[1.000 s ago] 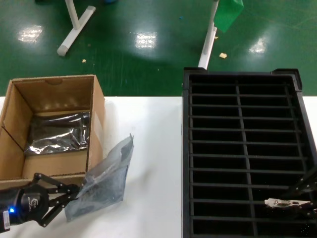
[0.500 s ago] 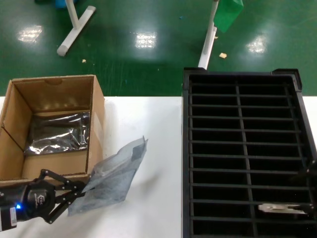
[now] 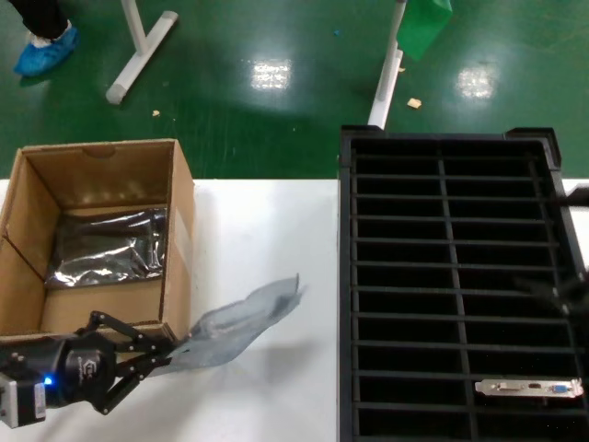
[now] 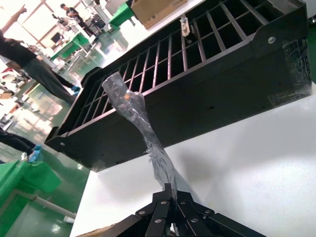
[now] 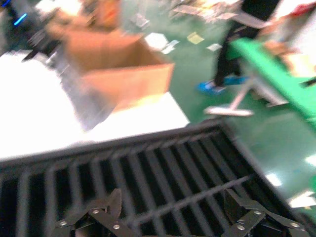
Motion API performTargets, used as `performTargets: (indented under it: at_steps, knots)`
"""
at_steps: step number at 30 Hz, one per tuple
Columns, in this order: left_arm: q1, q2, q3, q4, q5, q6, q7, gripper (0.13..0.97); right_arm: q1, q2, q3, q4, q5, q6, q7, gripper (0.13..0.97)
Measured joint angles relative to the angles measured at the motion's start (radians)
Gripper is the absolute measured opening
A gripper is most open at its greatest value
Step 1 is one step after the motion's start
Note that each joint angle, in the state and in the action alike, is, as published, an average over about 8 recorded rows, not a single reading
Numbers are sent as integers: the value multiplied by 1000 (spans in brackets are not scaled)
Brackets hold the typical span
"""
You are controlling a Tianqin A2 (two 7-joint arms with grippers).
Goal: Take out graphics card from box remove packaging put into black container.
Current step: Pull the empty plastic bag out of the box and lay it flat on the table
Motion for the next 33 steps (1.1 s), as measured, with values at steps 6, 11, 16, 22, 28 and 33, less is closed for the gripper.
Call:
performTargets:
  at_steps: [6,11,16,22,28,33]
  knots:
    - [-11,2,20,-10,19,-14,-15,142,-70,-7,47,47,7,121,93,760]
    - [-26,11,42,-6,41,-33,-31,142,-55,5,28,37,20,101,63,844]
    - [-34,22,57,-7,61,-68,-58,142,-46,14,15,31,30,94,48,868]
    - [-16,38,58,-36,68,-118,-93,156,-43,21,6,30,37,98,43,940]
    - [23,59,36,-85,53,-170,-113,187,-41,25,0,30,42,103,41,956]
    - [39,68,24,-105,45,-191,-118,245,-40,26,-2,30,43,104,41,966]
